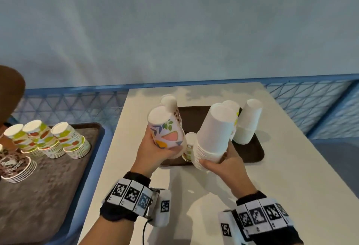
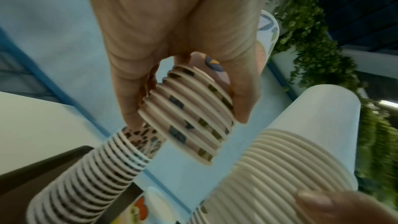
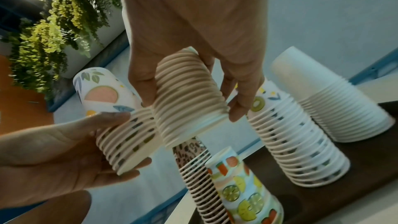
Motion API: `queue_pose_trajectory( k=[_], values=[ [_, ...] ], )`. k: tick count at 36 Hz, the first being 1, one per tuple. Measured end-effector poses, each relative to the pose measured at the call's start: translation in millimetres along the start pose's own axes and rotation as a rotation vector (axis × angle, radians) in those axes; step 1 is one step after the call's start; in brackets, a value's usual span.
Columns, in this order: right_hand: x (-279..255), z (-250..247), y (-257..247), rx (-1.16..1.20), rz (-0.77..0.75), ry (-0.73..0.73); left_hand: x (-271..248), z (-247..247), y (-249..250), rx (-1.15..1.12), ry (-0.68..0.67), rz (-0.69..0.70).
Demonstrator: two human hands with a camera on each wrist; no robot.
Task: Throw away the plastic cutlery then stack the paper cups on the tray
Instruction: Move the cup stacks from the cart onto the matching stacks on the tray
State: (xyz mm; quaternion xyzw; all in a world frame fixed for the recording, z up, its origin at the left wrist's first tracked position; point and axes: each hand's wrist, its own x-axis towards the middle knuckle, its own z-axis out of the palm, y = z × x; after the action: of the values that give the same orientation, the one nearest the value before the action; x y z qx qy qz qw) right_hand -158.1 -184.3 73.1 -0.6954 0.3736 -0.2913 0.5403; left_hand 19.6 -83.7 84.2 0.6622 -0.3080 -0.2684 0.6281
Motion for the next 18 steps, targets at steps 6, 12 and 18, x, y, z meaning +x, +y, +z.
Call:
queue_pose_trajectory(
  k=[6,12,18],
  values=[
    [-11.8,-21.7,-2.8,0.019,0.024,0.083,27.7,30.2,35.6,0.048,-0.127,0.102],
    [-18.4,-45.6,11.5,0.029,0.063,0.201,54.1,79.6,60.1,0.030,-0.171,0.159],
    [-17.3,-76.9,22.9,0.033,0.095,0.229,67.5,128.0,64.7,0.037,-0.139,0.176]
  ],
)
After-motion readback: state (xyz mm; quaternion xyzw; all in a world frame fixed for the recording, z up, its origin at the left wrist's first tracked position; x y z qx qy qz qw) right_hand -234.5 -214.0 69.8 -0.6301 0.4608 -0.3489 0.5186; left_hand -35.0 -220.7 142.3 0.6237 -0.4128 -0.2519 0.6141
